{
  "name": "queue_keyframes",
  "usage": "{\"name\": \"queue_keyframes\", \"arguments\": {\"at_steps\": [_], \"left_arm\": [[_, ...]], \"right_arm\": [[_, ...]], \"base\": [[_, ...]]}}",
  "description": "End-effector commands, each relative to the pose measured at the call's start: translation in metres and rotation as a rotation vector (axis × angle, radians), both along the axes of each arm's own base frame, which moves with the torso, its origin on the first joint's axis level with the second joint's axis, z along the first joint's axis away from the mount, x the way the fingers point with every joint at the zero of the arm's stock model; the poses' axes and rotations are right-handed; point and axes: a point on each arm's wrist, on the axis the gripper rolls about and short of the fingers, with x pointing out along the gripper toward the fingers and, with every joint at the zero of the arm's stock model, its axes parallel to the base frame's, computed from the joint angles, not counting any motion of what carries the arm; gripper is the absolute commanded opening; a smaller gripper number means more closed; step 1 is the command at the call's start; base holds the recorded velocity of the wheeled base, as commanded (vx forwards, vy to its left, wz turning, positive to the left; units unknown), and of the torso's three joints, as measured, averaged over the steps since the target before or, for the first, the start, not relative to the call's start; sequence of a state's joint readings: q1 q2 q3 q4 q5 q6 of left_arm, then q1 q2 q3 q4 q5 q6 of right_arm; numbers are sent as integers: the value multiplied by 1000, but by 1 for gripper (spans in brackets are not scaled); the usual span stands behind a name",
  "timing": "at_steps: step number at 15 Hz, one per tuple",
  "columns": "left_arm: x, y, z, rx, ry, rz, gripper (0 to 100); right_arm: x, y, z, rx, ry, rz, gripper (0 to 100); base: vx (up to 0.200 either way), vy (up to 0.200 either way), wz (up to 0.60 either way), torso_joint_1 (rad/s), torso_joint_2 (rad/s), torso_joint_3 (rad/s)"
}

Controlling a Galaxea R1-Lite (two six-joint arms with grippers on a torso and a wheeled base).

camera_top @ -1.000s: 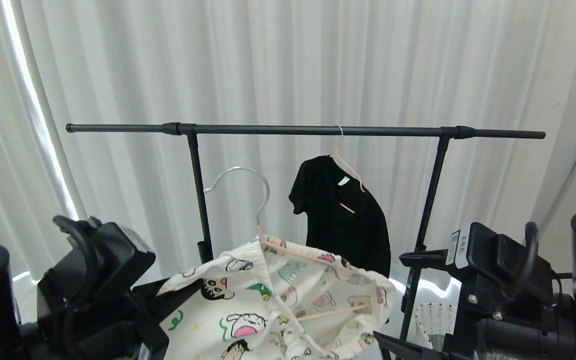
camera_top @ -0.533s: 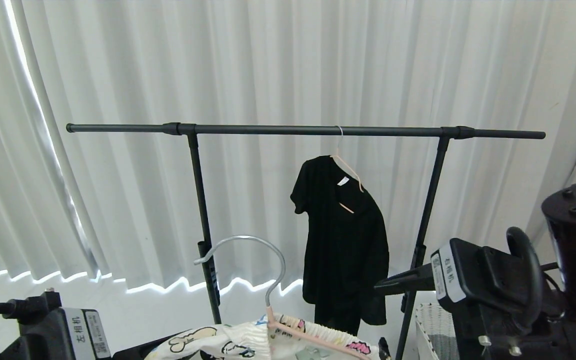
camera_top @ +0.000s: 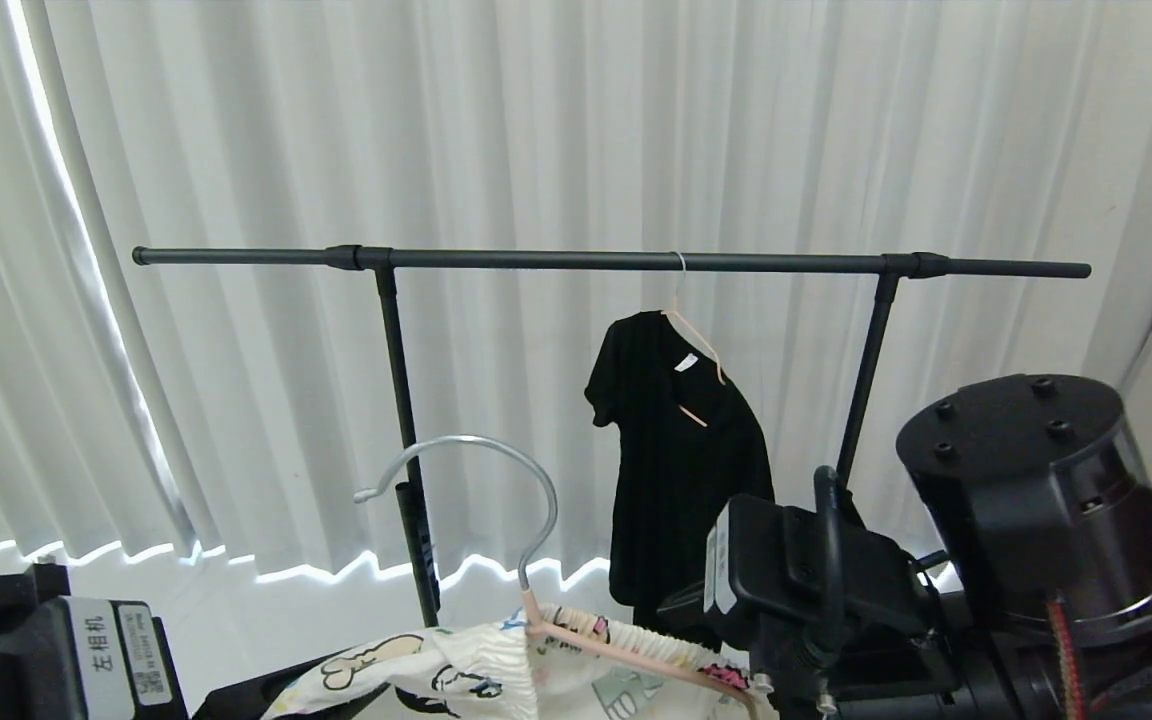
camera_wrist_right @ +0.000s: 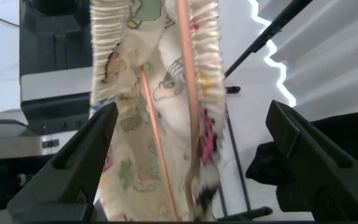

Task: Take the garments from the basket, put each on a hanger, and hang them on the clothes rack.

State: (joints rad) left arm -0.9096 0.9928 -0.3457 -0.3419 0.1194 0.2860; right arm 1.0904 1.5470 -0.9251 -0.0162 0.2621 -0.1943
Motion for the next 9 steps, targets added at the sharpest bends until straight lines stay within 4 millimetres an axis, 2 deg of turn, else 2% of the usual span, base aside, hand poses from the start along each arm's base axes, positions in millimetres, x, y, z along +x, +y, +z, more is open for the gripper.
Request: {"name": "queue_keyframes", "arguments": {"at_steps": [1,3,4,9], "left_arm": [[0,-1,1,-1,0,0,0],[0,-1,1,-1,0,0,0],[1,-1,1,-3,-1,0,0],[1,-1,2,-5,-3,0,0]], "right_arm": [[3,5,-5,-16,11,-1,100],[3,5,-6,-19,13,-5,100],[3,5,-6,-20,15,-7,0],[6,4,-6,-22,10,-20,0]], "base": [[0,0,0,0,0,0],[0,0,0,0,0,0],[0,0,0,0,0,0],[0,0,0,0,0,0]]}}
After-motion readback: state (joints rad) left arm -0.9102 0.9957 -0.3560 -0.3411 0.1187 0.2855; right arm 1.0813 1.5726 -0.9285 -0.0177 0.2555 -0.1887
